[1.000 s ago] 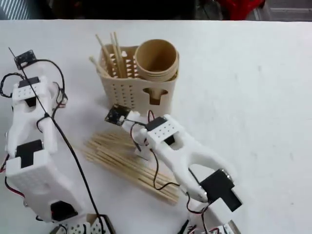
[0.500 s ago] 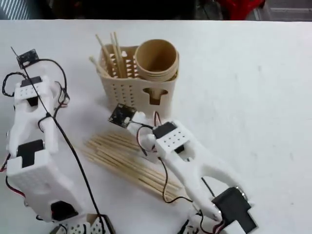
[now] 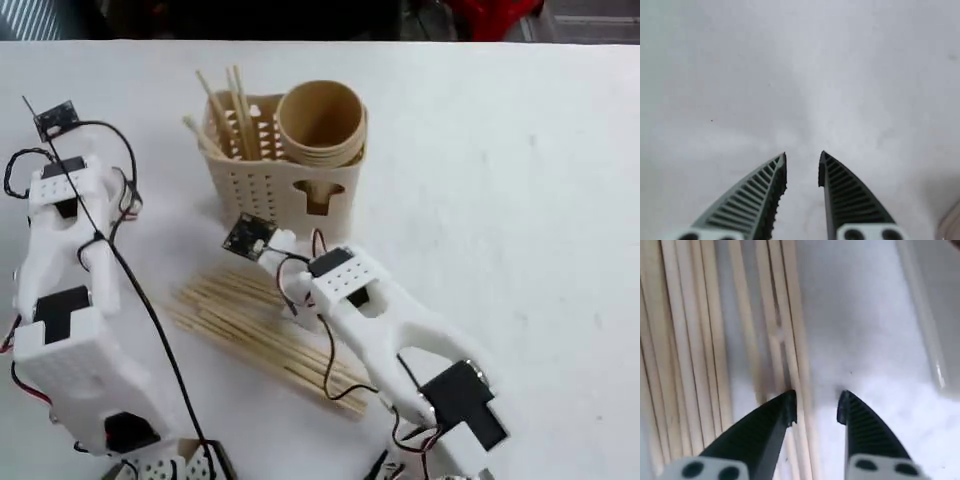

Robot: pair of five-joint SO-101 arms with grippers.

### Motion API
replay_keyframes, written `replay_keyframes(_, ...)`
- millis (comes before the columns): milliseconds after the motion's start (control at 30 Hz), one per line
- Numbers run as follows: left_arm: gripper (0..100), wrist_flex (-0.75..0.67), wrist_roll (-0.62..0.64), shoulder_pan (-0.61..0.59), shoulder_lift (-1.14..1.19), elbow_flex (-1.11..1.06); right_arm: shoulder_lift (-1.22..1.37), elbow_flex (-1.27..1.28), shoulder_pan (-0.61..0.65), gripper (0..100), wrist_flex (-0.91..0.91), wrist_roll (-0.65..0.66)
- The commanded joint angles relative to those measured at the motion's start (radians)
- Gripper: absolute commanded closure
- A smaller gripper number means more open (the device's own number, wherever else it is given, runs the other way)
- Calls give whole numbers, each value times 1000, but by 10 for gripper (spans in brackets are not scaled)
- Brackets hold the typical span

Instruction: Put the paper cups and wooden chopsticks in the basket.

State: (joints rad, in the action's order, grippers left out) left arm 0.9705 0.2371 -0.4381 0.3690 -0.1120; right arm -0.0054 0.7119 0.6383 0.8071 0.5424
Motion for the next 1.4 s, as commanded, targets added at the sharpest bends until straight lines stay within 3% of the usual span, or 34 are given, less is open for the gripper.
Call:
replay_keyframes(0, 880, -11, 0, 8, -8, 5, 27, -14, -1, 973, -5, 11)
replay_keyframes(233, 880, -14, 0, 8, -8, 5, -45, -8, -15, 981, 35, 11)
replay_keyframes(633, 880, -15, 0, 10, -8, 6, -575, 203, -33, 981, 97, 2)
replay_keyframes(1033, 880, -15, 0, 15, -8, 8, -1155, 94, 35, 982, 151, -117)
replay_keyframes(1167, 880, -15, 0, 15, -8, 8, -1090, -124, 47, 982, 150, -118)
replay_keyframes(1367, 880, -15, 0, 8, -8, 6, -699, -473, 45, 982, 25, -118)
